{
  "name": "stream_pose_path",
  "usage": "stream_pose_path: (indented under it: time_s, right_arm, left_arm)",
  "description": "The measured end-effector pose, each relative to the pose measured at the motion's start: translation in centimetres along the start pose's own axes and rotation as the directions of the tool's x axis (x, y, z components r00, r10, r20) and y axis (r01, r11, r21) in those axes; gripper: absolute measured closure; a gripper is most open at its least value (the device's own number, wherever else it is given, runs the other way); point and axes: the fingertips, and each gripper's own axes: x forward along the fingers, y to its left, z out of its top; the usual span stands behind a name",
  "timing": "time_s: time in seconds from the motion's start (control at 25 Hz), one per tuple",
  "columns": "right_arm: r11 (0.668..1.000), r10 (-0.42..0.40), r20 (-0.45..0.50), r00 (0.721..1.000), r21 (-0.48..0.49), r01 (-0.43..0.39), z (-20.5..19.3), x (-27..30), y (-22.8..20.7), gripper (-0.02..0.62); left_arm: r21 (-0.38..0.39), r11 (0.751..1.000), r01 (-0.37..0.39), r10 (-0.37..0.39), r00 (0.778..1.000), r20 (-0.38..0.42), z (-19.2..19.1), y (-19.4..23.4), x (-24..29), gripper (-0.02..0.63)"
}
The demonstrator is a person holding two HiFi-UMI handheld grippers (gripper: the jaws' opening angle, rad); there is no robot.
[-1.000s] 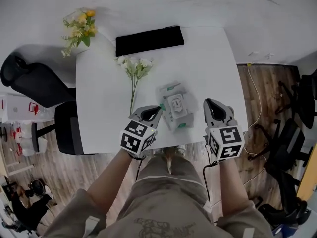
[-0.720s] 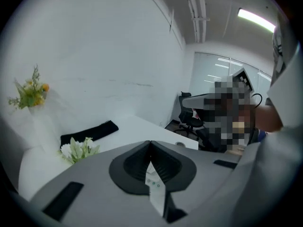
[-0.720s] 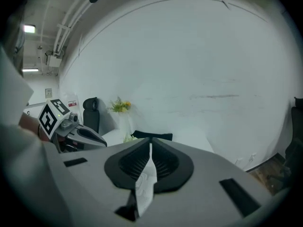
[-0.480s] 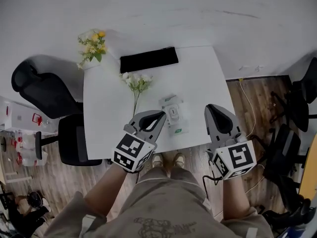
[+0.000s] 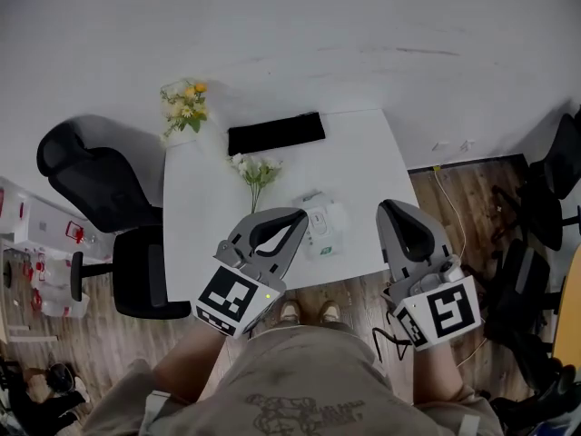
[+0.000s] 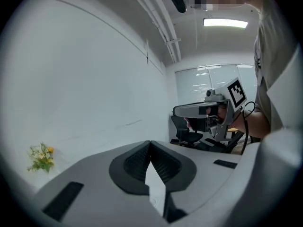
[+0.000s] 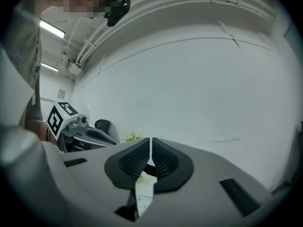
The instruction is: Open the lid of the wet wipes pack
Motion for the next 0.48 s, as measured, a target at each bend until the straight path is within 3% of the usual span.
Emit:
stream_pose_path:
  time_s: [0.16,0.48]
  right_arm:
    - [1.000,0.022,0.026,0.999,-0.008,-0.022,1.1,-1.3,1.1,0.555]
    - [1.000,0.023,0.000,1.000,0.017,-0.023,-0.2,-2.3,1.3,0.555]
  left_arm:
    - [0.038,0.999,-0.013,0.012,1.000,0.016,1.0,-0.6,-1.2,0.589]
    - [-0.016,0.997,-0.073,0.073,0.997,0.030,1.4,0.0,-2.8,0.589]
